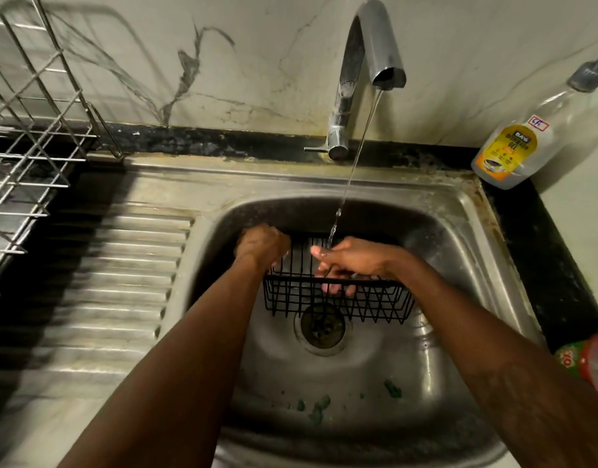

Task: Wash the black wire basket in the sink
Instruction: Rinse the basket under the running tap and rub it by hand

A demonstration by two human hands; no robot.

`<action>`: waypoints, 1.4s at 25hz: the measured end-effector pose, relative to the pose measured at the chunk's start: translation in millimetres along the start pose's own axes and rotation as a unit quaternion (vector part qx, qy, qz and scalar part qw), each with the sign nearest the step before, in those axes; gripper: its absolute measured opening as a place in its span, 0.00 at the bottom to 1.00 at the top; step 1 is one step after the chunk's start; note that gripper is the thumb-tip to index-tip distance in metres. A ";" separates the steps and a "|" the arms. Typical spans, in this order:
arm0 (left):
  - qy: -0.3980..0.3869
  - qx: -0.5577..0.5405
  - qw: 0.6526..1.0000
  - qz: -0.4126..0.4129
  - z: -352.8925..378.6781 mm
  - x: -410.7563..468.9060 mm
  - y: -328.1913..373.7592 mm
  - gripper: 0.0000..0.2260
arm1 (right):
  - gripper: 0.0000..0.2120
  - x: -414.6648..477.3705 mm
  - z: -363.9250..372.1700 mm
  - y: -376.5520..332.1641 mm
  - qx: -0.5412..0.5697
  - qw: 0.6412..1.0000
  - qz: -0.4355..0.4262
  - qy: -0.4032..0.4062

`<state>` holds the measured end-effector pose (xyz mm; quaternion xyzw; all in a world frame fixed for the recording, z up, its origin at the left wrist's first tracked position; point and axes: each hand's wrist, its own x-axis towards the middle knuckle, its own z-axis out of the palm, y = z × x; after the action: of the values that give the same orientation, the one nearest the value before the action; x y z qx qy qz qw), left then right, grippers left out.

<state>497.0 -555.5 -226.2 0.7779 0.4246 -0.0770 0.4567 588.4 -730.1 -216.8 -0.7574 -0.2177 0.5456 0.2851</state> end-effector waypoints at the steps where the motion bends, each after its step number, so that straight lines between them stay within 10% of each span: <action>1: -0.022 -0.023 0.999 -0.013 -2.5 4.6 3.0 0.14 | 0.29 -10.1 1.2 -13.7 -0.017 0.999 -0.032 -0.031; 7: -0.122 -0.079 0.982 -0.123 -22.5 -2.0 10.5 0.16 | 0.14 -30.1 -0.1 -29.3 -0.121 0.973 -0.189 0.053; 11: -0.025 -0.013 1.000 0.006 -29.9 11.9 13.8 0.17 | 0.16 -17.0 -7.7 -26.4 -0.305 0.898 -0.233 0.214; 15: 0.039 -0.182 0.970 0.154 5.5 -19.1 8.2 0.19 | 0.21 -13.2 -7.1 -16.2 -0.403 0.837 -0.175 0.325; 18: 0.072 -0.407 0.902 0.121 28.7 -23.0 0.1 0.18 | 0.30 -8.0 22.3 -23.3 -0.377 0.832 -0.105 0.392; 22: 0.104 -0.483 0.866 0.074 30.7 -4.2 -2.1 0.16 | 0.18 8.0 56.4 -53.8 -0.439 0.790 -0.198 0.380; 26: 0.118 -0.318 0.935 0.108 30.8 0.3 0.1 0.21 | 0.16 -18.3 9.1 -20.2 -0.422 0.832 -0.131 0.335; 35: 0.118 -0.275 0.940 0.162 24.5 7.1 3.5 0.21 | 0.15 5.7 23.3 -53.6 -0.405 0.864 -0.138 0.267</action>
<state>510.6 -571.1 -241.5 0.6838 0.3482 0.2107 0.6056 567.0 -682.2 -190.6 -0.8850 -0.4374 0.1415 0.0730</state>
